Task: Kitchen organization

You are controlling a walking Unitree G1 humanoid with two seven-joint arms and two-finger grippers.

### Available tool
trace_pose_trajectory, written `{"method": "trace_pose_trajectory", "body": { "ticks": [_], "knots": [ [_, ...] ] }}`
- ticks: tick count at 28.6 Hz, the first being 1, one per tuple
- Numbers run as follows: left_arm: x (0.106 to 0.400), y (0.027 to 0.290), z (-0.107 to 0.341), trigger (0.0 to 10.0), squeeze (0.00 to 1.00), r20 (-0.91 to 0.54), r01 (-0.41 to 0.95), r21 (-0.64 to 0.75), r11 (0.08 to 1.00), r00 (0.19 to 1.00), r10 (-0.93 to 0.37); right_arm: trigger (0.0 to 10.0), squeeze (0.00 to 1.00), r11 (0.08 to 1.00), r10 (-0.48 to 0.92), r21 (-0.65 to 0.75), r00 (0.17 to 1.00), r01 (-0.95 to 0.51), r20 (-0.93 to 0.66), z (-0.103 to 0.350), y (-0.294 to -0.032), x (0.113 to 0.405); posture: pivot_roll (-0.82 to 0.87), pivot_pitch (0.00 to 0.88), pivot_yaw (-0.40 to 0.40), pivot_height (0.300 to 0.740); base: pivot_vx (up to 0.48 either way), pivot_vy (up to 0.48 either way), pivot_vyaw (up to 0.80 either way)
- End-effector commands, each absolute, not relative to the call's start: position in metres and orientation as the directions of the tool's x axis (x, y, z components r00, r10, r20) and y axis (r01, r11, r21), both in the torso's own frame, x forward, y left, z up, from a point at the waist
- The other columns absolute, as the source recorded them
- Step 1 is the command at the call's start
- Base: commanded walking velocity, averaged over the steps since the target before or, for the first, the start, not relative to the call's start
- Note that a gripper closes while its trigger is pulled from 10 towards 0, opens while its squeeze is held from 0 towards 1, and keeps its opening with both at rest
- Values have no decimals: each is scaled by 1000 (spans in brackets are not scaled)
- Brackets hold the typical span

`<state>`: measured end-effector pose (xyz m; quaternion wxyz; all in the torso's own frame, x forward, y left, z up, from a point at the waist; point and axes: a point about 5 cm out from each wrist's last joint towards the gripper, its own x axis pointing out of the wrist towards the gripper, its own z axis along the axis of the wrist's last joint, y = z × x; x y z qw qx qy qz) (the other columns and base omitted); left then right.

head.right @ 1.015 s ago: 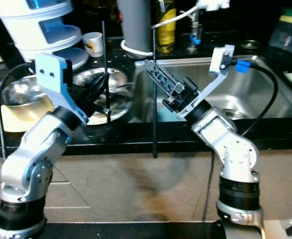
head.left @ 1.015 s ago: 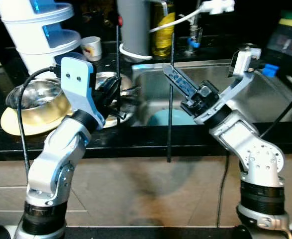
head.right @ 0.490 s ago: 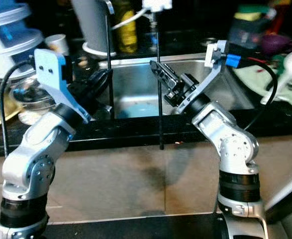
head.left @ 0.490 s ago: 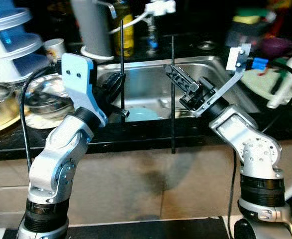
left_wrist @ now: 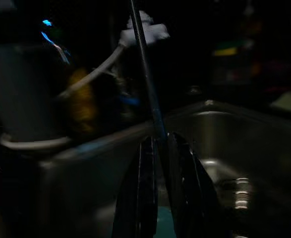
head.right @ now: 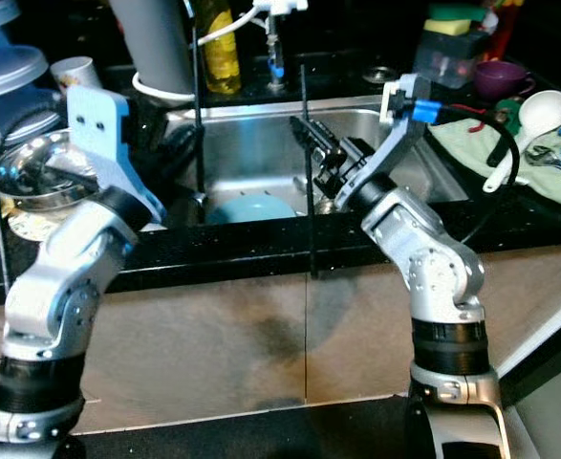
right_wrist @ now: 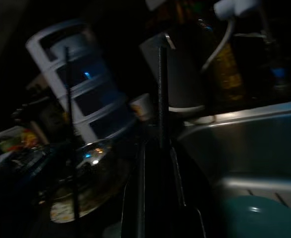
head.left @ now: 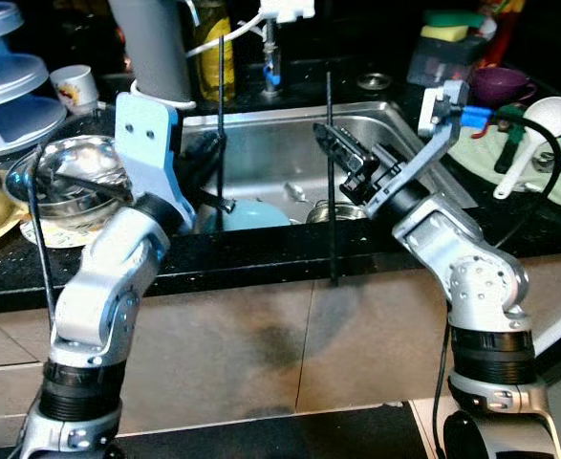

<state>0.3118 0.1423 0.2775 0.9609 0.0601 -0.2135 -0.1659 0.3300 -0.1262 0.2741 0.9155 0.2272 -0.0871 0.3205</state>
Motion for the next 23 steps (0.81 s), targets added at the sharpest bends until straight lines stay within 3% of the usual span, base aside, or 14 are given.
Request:
{"method": "trace_pose_trajectory", "body": {
  "ticks": [1,7,13,17,23],
  "knots": [
    [314,140,283,10000,0,413,266,262,928,838,-357,10000,0,712,532,344,790,-612,306,276,-127,332,19,0,26,740,0,0,0],
    [317,130,285,10000,0,443,257,273,927,822,-358,10000,0,708,541,330,780,-624,314,278,-124,332,16,0,26,740,0,0,-800],
    [325,140,279,10000,0,450,176,284,943,844,-293,10000,0,709,539,329,780,-624,318,279,-123,332,15,0,23,740,0,0,-778],
    [344,169,259,10000,0,409,53,301,952,895,-179,10000,0,702,542,321,769,-636,340,283,-123,330,5,0,25,740,0,0,0],
    [359,183,234,10000,0,354,39,313,949,922,-155,10000,0,688,553,313,752,-655,358,288,-122,326,-15,0,28,740,0,0,0]
  ]
}}
